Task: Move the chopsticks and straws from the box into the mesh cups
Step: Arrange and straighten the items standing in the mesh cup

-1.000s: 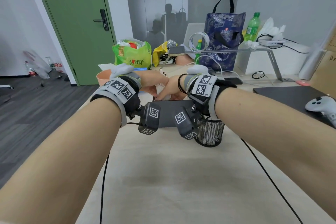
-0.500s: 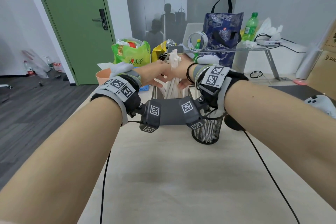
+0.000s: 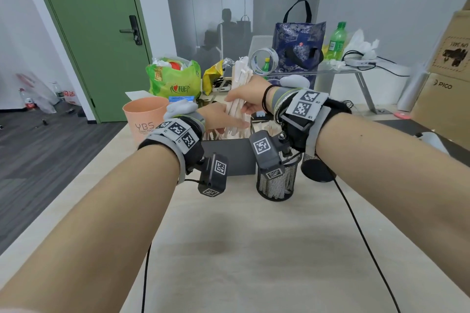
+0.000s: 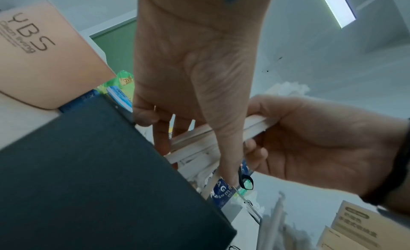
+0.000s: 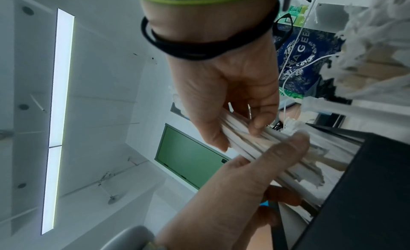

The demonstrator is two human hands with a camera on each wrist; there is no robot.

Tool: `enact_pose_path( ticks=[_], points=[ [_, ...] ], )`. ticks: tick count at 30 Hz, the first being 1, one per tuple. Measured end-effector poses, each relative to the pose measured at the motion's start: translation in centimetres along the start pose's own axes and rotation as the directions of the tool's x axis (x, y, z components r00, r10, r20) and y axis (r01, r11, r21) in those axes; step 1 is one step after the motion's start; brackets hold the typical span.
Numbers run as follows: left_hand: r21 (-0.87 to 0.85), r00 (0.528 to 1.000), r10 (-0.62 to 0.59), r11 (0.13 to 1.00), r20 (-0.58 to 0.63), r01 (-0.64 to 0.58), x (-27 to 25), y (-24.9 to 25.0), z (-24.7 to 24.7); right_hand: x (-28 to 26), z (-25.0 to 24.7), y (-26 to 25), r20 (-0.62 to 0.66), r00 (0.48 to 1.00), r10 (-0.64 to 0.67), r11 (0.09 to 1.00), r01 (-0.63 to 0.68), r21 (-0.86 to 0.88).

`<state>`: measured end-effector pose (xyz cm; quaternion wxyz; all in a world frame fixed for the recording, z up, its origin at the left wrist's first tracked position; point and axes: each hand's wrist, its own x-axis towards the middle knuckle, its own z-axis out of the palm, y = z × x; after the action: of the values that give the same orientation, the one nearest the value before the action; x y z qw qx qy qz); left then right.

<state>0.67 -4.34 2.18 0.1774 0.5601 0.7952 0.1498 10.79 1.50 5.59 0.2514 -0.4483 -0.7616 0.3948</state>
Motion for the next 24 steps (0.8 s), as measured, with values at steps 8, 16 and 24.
enact_pose_path(
  ticks=[8, 16, 24],
  points=[
    [-0.006, 0.987, 0.071, 0.997, -0.144, -0.072, 0.0, 1.0, 0.6, -0.4, -0.1, 0.4, -0.012, 1.0, -0.016, 0.997, 0.017, 0.07],
    [-0.25, 0.984, 0.178, 0.953, 0.0, -0.173, -1.4, 1.6, -1.5, -1.1, -3.0, 0.6, -0.152, 0.987, -0.054, 0.975, 0.086, 0.207],
    [-0.292, 0.991, 0.132, 0.947, -0.029, -0.134, -2.2, 2.7, -1.6, -3.2, -7.3, 0.9, -0.244, 0.966, -0.088, 0.926, 0.169, 0.338]
  ],
)
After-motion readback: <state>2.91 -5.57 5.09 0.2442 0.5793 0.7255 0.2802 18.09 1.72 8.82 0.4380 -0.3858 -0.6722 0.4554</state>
